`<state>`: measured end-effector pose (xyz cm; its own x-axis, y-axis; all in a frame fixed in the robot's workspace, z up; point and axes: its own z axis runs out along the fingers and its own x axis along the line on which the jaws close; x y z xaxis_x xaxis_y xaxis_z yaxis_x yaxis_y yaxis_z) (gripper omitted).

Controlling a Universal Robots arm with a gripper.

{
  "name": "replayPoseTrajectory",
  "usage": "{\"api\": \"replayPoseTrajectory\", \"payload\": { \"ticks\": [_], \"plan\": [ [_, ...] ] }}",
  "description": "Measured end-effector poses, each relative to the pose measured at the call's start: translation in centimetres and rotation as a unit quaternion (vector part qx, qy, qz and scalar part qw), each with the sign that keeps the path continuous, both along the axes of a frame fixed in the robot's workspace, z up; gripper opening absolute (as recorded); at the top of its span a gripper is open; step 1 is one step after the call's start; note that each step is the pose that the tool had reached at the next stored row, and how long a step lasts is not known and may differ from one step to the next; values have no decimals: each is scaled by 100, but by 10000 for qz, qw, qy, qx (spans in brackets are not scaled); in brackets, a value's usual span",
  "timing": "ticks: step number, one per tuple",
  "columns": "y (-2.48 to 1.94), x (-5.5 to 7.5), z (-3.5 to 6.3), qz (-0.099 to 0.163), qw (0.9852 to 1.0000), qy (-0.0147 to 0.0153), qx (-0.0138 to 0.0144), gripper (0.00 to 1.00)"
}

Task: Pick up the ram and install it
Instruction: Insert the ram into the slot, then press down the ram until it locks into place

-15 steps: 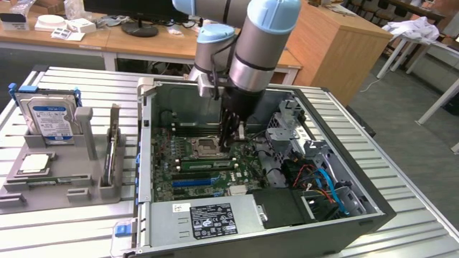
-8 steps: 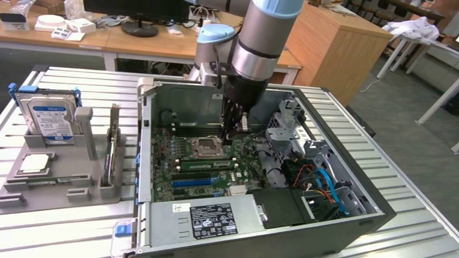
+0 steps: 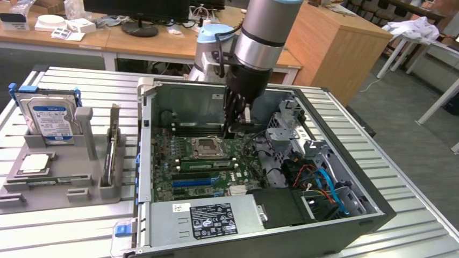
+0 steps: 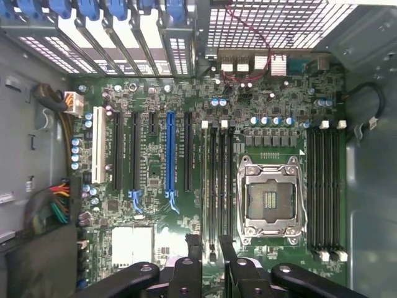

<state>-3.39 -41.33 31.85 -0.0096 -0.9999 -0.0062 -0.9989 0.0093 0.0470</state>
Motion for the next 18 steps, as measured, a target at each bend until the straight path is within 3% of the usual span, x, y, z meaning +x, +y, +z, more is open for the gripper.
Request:
{"api": "replayPoseTrajectory", "payload": {
  "ticks": [7,18],
  "plan": [
    [0,0,135,0,10000,0,1,25],
    [0,0,136,0,10000,0,0,25]
  ]
}}
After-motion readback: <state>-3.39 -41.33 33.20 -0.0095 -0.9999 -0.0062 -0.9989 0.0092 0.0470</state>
